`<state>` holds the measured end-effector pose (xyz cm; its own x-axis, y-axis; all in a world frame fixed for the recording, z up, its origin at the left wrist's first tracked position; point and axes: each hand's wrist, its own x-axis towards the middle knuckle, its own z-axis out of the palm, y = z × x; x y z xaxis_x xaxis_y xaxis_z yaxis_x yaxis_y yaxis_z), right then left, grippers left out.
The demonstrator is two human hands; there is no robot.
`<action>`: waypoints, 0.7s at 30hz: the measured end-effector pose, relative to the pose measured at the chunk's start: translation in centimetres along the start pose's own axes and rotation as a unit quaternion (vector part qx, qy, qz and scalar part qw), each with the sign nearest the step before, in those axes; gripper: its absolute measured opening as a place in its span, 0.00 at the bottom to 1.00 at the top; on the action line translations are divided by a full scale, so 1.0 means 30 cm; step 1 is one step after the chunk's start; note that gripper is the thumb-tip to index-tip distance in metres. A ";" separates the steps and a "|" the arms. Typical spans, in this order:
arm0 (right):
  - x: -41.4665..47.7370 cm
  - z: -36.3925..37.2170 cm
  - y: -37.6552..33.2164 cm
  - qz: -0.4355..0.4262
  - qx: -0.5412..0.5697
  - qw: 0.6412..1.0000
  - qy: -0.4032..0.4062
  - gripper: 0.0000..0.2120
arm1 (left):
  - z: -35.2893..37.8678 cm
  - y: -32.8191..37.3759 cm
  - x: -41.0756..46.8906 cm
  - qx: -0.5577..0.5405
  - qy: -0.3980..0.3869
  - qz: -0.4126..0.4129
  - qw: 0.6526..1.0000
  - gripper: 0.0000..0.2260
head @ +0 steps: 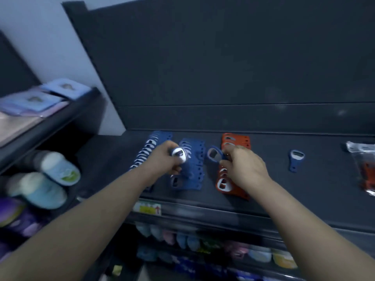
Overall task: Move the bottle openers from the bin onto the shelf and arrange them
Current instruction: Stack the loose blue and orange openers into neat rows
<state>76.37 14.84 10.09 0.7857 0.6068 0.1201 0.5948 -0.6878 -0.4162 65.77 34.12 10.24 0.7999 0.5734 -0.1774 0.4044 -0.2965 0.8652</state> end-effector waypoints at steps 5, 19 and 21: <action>-0.008 0.061 -0.097 0.020 0.014 0.999 0.022 0.10 | 0.015 -0.121 -0.067 0.026 -0.050 0.002 0.998 0.08; -0.062 0.131 -0.163 0.045 -0.008 0.999 -0.015 0.12 | -0.027 -0.180 -0.029 0.308 -0.048 0.133 0.941 0.22; -0.068 0.139 -0.163 0.053 -0.012 0.998 -0.009 0.11 | -0.026 -0.175 -0.011 0.315 -0.044 0.140 0.938 0.21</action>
<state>71.15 18.62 8.11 0.8417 0.5367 0.0595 0.5120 -0.7582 -0.4038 63.04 36.08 6.13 0.9358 0.3494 -0.0467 0.3332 -0.8336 0.4406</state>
